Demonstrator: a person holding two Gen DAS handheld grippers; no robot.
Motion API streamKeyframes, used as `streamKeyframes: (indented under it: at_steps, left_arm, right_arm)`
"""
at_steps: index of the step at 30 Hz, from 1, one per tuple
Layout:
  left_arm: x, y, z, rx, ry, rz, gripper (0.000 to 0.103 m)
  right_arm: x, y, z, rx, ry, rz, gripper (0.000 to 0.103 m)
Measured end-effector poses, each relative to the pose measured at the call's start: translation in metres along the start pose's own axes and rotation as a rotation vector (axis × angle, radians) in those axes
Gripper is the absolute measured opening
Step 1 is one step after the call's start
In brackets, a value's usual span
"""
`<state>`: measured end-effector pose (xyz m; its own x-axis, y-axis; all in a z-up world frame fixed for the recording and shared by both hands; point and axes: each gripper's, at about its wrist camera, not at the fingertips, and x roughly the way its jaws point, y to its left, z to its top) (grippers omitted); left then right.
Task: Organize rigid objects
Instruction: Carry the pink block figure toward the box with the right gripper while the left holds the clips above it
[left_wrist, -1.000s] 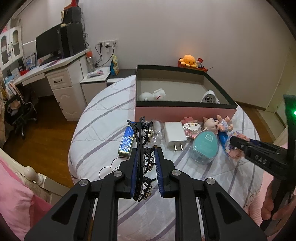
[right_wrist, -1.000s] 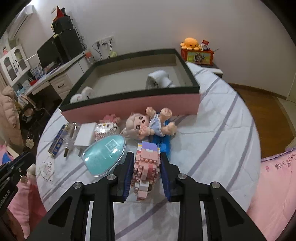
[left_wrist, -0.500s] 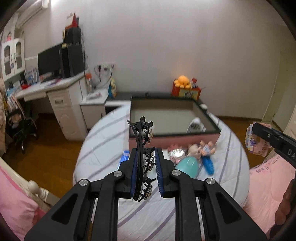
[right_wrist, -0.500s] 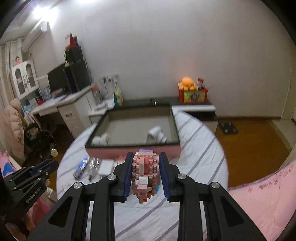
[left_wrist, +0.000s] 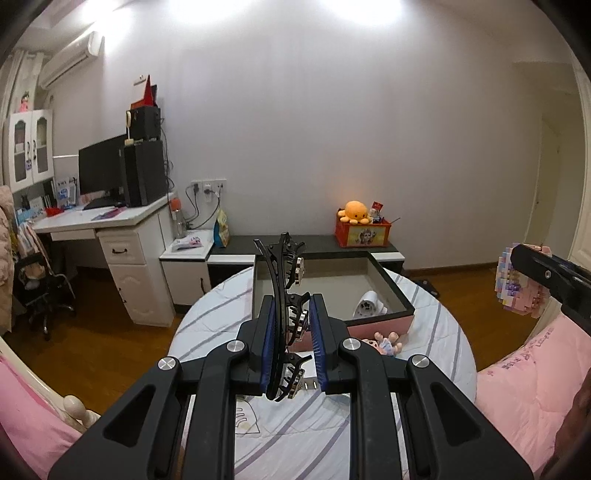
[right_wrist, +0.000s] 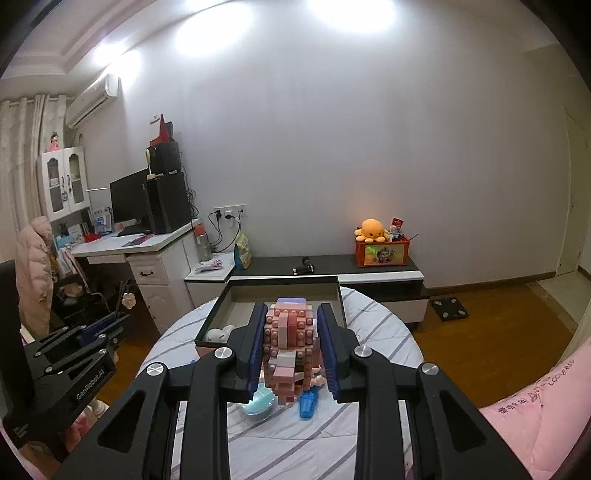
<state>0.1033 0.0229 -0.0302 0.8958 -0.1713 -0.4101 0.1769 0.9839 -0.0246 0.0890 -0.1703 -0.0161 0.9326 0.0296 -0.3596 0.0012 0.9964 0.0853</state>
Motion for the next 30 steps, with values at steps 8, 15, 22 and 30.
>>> streamKeyframes:
  at_steps: [8, 15, 22, 30]
  left_arm:
    - [0.002, -0.003, 0.003, 0.007, -0.004, -0.009, 0.018]
    - [0.025, -0.004, 0.009, 0.012, 0.012, -0.032, 0.018]
    - [0.08, -0.005, 0.021, 0.016, 0.059, -0.048, 0.018]
    - [0.176, -0.01, 0.037, 0.088, 0.166, -0.054, 0.018]
  right_arm:
    - [0.001, -0.002, -0.001, -0.003, -0.003, -0.014, 0.028]
    - [0.016, -0.003, 0.001, -0.008, 0.01, -0.032, 0.028]
    - [0.069, -0.008, 0.005, -0.016, 0.061, -0.05, 0.028]
    - [0.17, -0.015, 0.008, -0.043, 0.185, -0.033, 0.028]
